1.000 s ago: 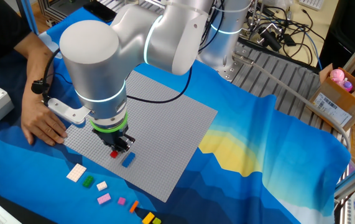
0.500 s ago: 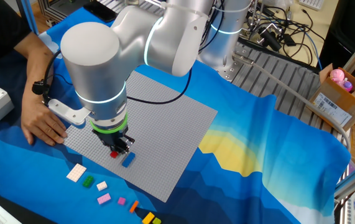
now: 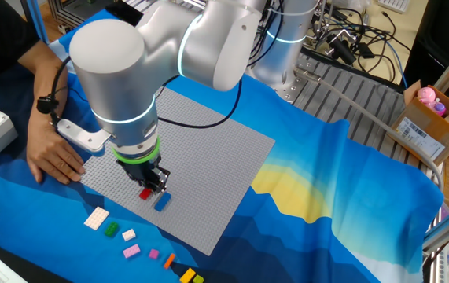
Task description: Stack small Lego blocks one on top of the other
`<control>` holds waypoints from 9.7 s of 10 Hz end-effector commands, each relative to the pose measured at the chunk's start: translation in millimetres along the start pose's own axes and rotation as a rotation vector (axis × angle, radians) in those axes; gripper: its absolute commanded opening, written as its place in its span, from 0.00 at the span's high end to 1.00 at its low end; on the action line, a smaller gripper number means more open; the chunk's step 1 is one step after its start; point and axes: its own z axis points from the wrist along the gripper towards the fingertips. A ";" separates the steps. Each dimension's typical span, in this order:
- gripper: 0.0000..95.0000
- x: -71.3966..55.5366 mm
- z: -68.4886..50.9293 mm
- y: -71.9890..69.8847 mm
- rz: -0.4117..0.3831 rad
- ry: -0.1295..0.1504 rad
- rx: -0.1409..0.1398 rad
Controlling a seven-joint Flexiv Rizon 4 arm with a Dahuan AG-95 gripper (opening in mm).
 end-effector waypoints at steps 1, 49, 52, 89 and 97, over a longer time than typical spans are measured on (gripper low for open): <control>1.00 0.1 -2.8 1.8 0.009 -0.006 0.000; 0.80 -88.9 -20.7 -31.3 -0.033 0.012 0.032; 0.60 -89.5 -19.5 -33.3 -0.037 0.011 0.032; 0.80 -42.6 -24.5 -39.3 0.015 -0.014 0.094; 0.80 -42.5 -24.6 -39.1 0.005 -0.012 0.092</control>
